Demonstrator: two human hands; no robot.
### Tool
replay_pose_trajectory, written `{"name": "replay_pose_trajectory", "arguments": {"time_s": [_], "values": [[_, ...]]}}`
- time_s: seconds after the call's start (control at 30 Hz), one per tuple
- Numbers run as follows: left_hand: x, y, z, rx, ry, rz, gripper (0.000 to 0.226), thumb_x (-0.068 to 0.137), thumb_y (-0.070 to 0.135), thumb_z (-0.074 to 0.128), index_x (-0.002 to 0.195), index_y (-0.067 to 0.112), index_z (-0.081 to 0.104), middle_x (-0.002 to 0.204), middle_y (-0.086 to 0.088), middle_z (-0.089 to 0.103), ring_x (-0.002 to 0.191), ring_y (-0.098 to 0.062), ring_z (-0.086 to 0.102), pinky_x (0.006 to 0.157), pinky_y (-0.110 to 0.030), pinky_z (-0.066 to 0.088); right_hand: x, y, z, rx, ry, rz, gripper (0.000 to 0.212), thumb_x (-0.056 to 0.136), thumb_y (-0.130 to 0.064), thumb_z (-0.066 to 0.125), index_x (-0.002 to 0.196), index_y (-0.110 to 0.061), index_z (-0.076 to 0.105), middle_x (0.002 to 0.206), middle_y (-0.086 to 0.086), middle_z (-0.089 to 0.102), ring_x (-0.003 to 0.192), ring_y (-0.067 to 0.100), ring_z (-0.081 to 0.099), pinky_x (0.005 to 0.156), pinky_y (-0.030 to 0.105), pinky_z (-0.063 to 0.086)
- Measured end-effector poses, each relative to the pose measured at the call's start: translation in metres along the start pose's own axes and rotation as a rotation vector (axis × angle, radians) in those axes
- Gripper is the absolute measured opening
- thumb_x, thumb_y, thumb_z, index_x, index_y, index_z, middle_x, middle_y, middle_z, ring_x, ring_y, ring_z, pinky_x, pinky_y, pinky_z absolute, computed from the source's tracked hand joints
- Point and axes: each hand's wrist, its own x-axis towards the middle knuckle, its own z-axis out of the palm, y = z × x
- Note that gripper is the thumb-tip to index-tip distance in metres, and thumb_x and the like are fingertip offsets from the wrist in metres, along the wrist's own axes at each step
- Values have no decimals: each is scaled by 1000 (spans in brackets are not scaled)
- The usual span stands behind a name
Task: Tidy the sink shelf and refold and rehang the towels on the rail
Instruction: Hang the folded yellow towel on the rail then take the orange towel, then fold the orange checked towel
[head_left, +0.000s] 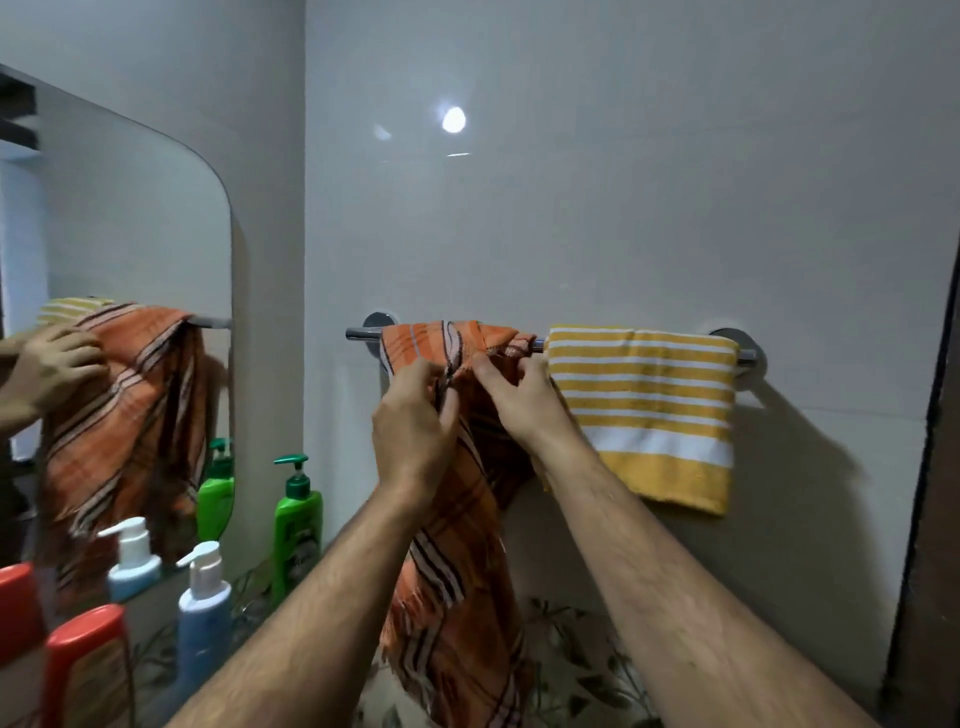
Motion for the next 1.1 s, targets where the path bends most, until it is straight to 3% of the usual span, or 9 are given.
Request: {"name": "replay_pose_trajectory", "arguments": {"time_s": [0.1, 0.23, 0.37, 0.53, 0.63, 0.73, 0.8, 0.97, 1.1], "values": [[-17, 7, -8, -163, -68, 23, 8, 84, 14, 67, 90, 15, 62, 82, 4, 64, 72, -15, 60, 66, -26, 45, -1, -3, 10, 169, 29, 40, 114, 53, -81, 64, 140, -11, 41, 134, 4, 57, 122, 20, 56, 106, 42, 45], [-39, 5, -26, -341, -54, 53, 17, 87, 35, 65, 84, 18, 67, 76, 8, 66, 70, -8, 62, 64, -27, 49, -5, 2, 12, 277, -55, -3, 59, 57, -43, 76, 108, -15, 64, 103, 6, 73, 98, 23, 70, 92, 48, 55], [-49, -12, -39, -488, 46, -299, 53, 80, 75, 47, 90, 25, 64, 88, 1, 69, 84, -16, 66, 78, -44, 55, -33, 4, 9, 333, -163, -76, 24, 65, -16, 62, 89, -16, 63, 82, 3, 69, 82, 25, 65, 85, 48, 56], [-59, 7, -45, -863, -201, -616, 107, 56, 95, 47, 124, 13, 57, 115, -16, 69, 106, -33, 67, 92, -49, 54, -85, 9, -10, 280, -340, -138, 25, 73, -12, 65, 95, -24, 64, 94, -1, 74, 91, 20, 70, 86, 36, 56], [-83, 27, -49, -969, -312, -565, 97, 65, 86, 50, 129, 14, 57, 118, -14, 70, 106, -29, 69, 92, -47, 54, -117, 27, -22, 234, -404, -126, 29, 66, -17, 63, 92, -28, 68, 93, -1, 76, 91, 20, 72, 87, 38, 57], [-117, 45, -49, -909, -329, -618, 106, 54, 88, 58, 129, 12, 54, 105, -14, 69, 79, -14, 73, 66, -30, 61, -145, 49, -34, 289, -433, -98, 32, 65, -12, 62, 94, -23, 66, 89, -1, 76, 87, 21, 72, 77, 32, 58], [-140, 53, -47, -896, -280, -601, 99, 61, 80, 65, 133, 13, 52, 114, -11, 68, 92, -16, 72, 75, -29, 60, -164, 65, -44, 357, -531, -52, 36, 72, -18, 68, 107, -20, 64, 97, 2, 75, 93, 20, 72, 79, 30, 58], [-200, 75, -54, -830, -107, -633, 36, 89, 27, 64, 124, 17, 60, 116, -1, 71, 109, -15, 67, 88, -28, 55, -204, 108, -59, 378, -604, 64, 93, 60, -88, 59, 127, -24, 60, 125, -1, 68, 119, 16, 62, 104, 41, 47], [-239, 95, -52, -778, 20, -789, 17, 88, 13, 60, 100, 17, 70, 95, -1, 75, 90, -14, 70, 73, -23, 53, -227, 124, -69, 470, -563, 120, 68, 56, -84, 66, 101, -34, 75, 103, -4, 76, 99, 14, 71, 85, 27, 55]]}}
